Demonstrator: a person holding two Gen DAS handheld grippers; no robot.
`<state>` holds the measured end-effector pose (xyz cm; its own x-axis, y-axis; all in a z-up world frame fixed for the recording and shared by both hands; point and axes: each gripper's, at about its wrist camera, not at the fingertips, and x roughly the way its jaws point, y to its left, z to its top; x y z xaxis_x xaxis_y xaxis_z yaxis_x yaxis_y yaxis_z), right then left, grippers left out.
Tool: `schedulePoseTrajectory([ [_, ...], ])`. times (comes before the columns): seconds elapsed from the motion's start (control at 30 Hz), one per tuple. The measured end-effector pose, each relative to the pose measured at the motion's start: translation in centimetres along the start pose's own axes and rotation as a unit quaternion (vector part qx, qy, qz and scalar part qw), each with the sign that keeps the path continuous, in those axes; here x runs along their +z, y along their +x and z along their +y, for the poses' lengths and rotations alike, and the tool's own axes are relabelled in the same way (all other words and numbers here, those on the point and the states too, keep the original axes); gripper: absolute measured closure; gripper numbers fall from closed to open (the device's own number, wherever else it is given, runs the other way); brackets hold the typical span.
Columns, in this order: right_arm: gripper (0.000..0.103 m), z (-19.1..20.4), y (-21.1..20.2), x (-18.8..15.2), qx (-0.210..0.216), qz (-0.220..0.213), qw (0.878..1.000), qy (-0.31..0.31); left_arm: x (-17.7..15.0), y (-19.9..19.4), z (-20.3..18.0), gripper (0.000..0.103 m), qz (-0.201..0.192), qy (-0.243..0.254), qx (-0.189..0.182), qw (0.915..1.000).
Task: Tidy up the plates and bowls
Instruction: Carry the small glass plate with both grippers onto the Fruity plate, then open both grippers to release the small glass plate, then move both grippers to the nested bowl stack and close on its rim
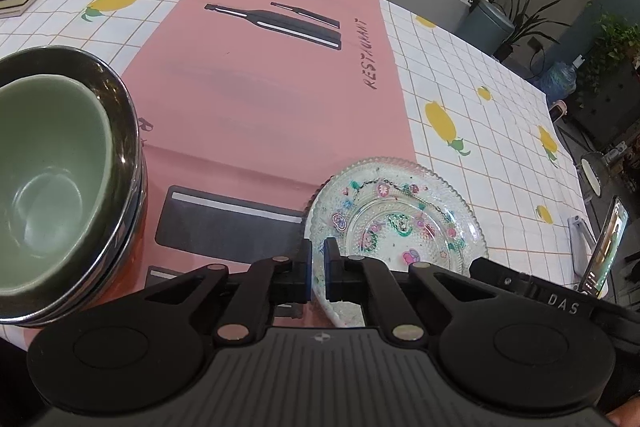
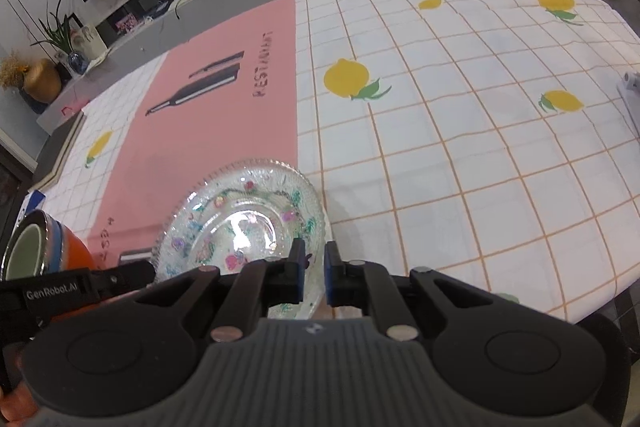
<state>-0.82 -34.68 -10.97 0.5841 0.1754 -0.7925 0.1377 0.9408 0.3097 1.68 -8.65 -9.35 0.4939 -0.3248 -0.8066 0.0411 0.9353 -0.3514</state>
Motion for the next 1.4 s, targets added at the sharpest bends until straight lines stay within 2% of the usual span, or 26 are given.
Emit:
schedulePoseTrajectory([
  [0.23,0.096,0.8,0.1,-0.3,-0.018,0.000,0.999,-0.029,0.0,-0.1,-0.2,0.097,-0.003,0.009,0.006,0.9999],
  [0.43,0.090,1.1,-0.3,-0.3,-0.020,-0.008,0.999,-0.033,0.2,-0.7,-0.5,0.096,-0.015,0.027,0.008,0.9995],
  [0.5,0.074,1.5,-0.7,-0.1,-0.023,-0.014,0.999,-0.040,0.3,-1.1,-0.6,0.091,-0.018,0.033,0.008,0.9993],
  [0.53,0.072,1.8,-1.0,-0.1,-0.023,-0.016,0.999,-0.044,0.4,-1.3,-0.6,0.087,-0.019,0.036,0.008,0.9992],
  [0.63,0.067,2.7,-1.9,0.4,-0.017,-0.022,0.998,-0.056,0.6,-2.3,-0.9,0.083,-0.026,0.051,0.012,0.9983],
  [0.73,0.063,3.9,-2.7,1.0,-0.005,-0.023,0.998,-0.063,0.8,-3.9,-1.3,0.073,-0.045,0.072,0.013,0.9963],
  [0.87,0.059,6.0,-3.5,1.8,0.034,-0.019,0.997,-0.072,1.5,-6.5,-1.0,0.059,-0.073,0.088,0.014,0.9934],
  [0.93,0.053,7.3,-3.6,2.2,0.057,-0.013,0.995,-0.075,2.0,-7.9,-0.6,0.055,-0.088,0.094,0.025,0.9914],
  [0.97,0.051,8.1,-3.6,2.3,0.065,-0.009,0.995,-0.079,2.3,-8.6,-0.2,0.051,-0.094,0.097,0.031,0.9904],
  [1.1,0.042,11.5,-3.0,2.9,0.086,0.015,0.992,-0.097,3.5,-11.0,2.2,0.048,-0.105,0.086,0.047,0.9896],
  [1.27,0.039,15.1,-1.3,2.9,0.124,0.051,0.986,-0.096,4.4,-13.1,6.2,0.035,-0.098,0.062,0.065,0.9911],
  [1.4,0.037,17.8,0.8,2.6,0.128,0.093,0.983,-0.096,4.7,-14.1,9.3,0.027,-0.105,0.038,0.086,0.9900],
])
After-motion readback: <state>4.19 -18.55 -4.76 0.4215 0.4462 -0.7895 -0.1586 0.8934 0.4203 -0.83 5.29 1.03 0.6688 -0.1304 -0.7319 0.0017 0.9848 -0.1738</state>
